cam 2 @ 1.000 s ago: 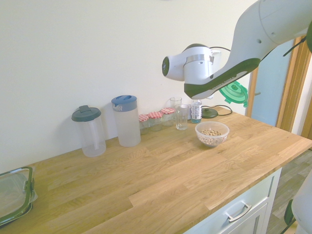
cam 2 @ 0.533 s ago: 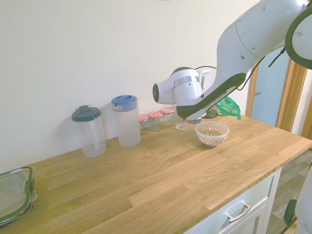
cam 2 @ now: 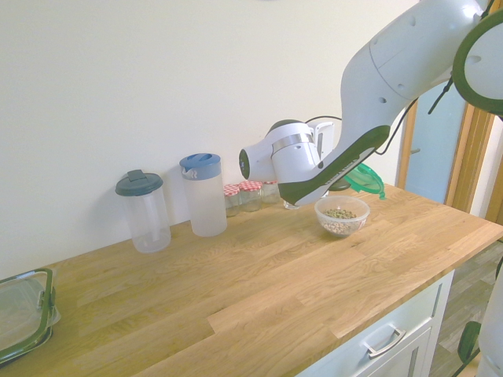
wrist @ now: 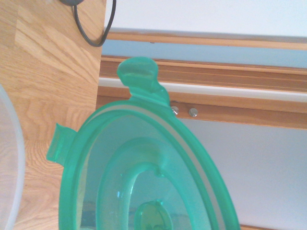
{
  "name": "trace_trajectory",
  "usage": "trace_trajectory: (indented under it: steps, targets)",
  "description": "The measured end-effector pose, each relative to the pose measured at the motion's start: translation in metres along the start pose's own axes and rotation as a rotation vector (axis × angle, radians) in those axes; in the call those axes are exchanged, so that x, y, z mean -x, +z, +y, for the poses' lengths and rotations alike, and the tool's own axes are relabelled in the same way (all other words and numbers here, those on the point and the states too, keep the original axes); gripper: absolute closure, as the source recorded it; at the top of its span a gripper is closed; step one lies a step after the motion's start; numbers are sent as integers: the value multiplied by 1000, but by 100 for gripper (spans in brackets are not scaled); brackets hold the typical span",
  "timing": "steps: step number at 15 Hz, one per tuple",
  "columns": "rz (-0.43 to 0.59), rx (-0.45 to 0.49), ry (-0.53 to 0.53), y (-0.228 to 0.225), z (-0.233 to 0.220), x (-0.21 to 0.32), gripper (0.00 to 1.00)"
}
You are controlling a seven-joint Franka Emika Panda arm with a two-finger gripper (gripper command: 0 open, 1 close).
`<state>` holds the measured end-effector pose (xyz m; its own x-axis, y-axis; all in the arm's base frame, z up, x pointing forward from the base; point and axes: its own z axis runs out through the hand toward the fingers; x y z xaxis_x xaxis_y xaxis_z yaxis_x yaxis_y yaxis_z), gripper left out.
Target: Cover the lid of food container
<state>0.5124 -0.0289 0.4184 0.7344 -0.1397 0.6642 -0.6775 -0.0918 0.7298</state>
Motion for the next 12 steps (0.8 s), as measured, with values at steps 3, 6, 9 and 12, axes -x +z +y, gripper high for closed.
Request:
trace_trajectory:
  steps: [3, 6, 9, 12]
  targets:
    - [13, -5, -10, -8, -7, 5, 100]
    - [19, 4, -14, -12, -12, 10, 100]
    - [22, 6, -26, -12, -20, 15, 100]
    - [28, 3, -28, -15, -21, 16, 100]
